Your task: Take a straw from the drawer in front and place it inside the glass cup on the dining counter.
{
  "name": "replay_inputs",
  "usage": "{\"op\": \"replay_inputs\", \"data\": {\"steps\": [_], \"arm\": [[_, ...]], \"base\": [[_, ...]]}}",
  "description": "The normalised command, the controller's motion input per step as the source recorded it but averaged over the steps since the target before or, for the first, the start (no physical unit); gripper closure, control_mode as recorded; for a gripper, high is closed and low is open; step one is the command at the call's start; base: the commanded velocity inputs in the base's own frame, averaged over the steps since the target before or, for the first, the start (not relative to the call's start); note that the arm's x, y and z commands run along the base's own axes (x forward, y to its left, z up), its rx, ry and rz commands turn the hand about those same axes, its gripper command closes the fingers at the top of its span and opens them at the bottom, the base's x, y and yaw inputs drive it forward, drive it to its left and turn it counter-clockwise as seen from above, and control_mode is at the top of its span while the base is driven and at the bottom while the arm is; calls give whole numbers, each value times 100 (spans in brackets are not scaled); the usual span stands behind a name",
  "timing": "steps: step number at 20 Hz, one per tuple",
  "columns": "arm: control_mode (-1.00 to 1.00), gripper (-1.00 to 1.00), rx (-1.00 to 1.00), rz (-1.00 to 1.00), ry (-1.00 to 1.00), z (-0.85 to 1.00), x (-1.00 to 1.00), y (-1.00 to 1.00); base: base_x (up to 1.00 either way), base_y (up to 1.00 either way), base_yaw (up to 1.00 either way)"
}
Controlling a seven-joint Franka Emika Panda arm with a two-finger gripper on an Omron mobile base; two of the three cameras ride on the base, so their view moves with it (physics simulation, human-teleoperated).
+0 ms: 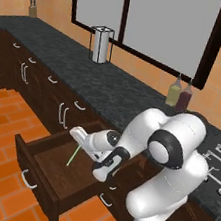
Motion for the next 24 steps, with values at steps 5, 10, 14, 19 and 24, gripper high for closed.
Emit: {"op": "replay_inputs", "data": {"steps": [5,10,14,19,24], "arm": [[-100,100,-2,0,-6,100,30,0],[-100,100,-18,3,-3,100,12,-2],[-100,100,-34,9,-1,100,1,-9],[-100,100,-38,12,-6,100,0,-33],[-100,100,-26,16,-4,82,0,-71]], "base": [[0,0,0],[0,0,0],[0,0,0],[0,0,0],[0,0,0]]}}
